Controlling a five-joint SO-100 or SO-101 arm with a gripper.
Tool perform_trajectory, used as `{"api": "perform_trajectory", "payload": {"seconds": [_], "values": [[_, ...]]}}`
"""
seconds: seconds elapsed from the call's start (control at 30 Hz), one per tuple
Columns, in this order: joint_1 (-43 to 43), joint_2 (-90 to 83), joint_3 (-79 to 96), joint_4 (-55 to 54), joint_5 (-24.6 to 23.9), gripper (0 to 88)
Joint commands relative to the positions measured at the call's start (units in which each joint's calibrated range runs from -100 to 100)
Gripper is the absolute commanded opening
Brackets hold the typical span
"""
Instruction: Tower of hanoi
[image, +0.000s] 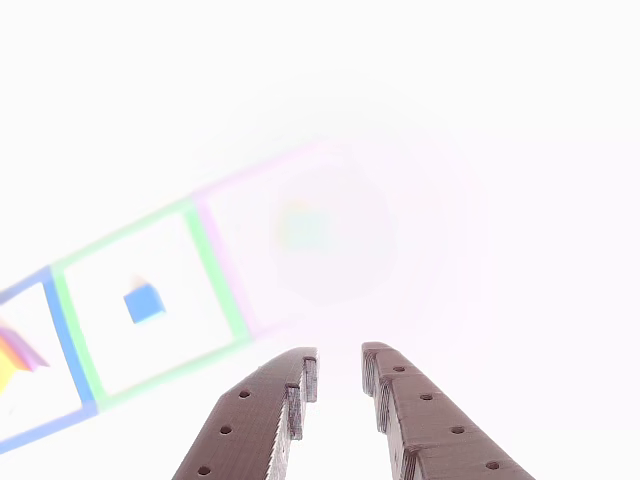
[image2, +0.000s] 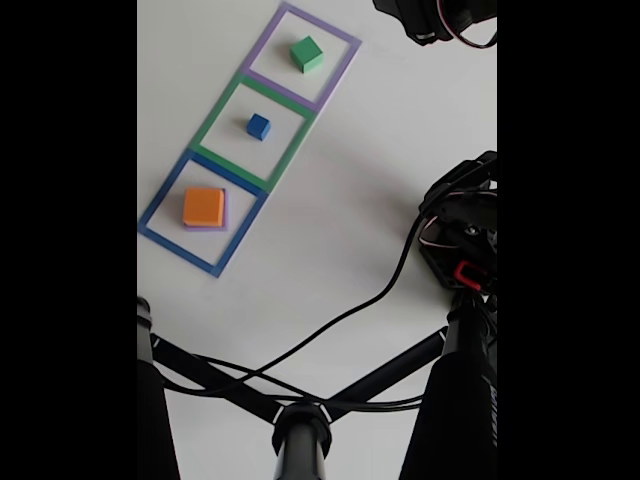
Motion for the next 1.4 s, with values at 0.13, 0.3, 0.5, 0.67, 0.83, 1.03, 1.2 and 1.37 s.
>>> {"api": "perform_trajectory", "payload": {"seconds": [0.13,0.3,0.5,0.67,0.83,1.03,1.2,1.37], "values": [[3.7,-7.6,12.2,-5.8,0.3,10.1],[7.8,-14.0,30.6,-18.6,0.6,19.3],[9.7,-18.5,53.1,-38.7,0.6,25.9],[8.7,-18.7,68.3,-56.0,0.6,26.5],[7.3,-14.2,81.0,-76.8,0.6,27.1],[5.3,-4.6,91.1,-100.3,0.6,27.6],[3.5,4.2,94.7,-114.8,0.6,28.0],[2.9,16.1,94.8,-128.1,0.6,28.7]]}}
